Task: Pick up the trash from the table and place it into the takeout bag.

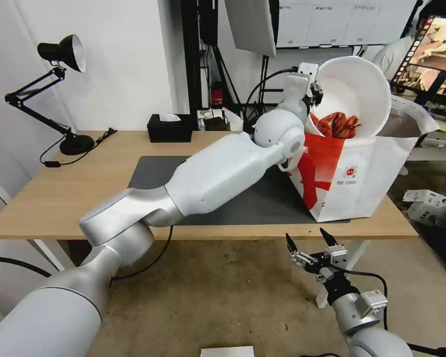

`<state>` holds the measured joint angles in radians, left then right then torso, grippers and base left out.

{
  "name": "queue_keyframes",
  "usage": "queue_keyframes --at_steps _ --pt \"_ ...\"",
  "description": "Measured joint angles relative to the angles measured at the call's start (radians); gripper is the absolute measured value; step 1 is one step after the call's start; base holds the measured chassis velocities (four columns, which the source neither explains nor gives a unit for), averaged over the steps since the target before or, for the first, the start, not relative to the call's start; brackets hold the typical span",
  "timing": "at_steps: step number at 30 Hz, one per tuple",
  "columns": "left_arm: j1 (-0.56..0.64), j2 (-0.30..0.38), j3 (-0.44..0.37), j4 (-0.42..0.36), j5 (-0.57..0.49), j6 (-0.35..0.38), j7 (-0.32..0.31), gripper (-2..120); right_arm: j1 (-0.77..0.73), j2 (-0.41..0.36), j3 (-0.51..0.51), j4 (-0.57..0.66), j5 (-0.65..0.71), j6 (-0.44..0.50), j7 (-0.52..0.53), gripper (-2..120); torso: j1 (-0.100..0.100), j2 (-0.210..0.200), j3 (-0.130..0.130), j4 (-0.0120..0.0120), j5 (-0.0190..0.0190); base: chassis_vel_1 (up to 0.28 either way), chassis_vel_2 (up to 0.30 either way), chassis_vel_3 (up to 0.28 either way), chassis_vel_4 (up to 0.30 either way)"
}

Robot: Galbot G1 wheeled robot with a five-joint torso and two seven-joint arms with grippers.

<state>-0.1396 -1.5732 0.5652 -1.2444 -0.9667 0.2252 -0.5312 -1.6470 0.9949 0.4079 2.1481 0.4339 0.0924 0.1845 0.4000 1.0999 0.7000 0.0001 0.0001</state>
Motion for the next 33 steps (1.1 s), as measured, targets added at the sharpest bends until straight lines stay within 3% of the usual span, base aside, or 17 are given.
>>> queue_keyframes --at_steps 8,10,15,33 --pt "0.001 -0.003 0.008 -0.006 -0.042 0.011 0.044 1 0.0 0.0 0.0 0.0 0.0 0.0 0.0 100 0.0 0.0 0.0 -0.0001 0.0 0.0 0.0 0.0 0.0" --pt "0.003 -0.001 0.016 -0.01 -0.051 0.016 0.057 8 0.0 0.0 0.0 0.0 0.0 0.0 0.0 100 0.0 0.0 0.0 -0.0001 -0.0001 0.0 0.0 0.0 0.0" --pt "0.009 -0.001 0.027 -0.007 -0.053 0.019 0.066 10 0.0 0.0 0.0 0.0 0.0 0.0 0.0 100 0.0 0.0 0.0 0.0 -0.0001 0.0 0.0 0.0 0.0" --pt "0.008 0.044 0.041 -0.078 -0.127 0.058 0.079 76 0.0 0.0 0.0 0.0 0.0 0.0 0.0 100 0.0 0.0 0.0 -0.0001 -0.0001 0.0 0.0 0.0 0.0"
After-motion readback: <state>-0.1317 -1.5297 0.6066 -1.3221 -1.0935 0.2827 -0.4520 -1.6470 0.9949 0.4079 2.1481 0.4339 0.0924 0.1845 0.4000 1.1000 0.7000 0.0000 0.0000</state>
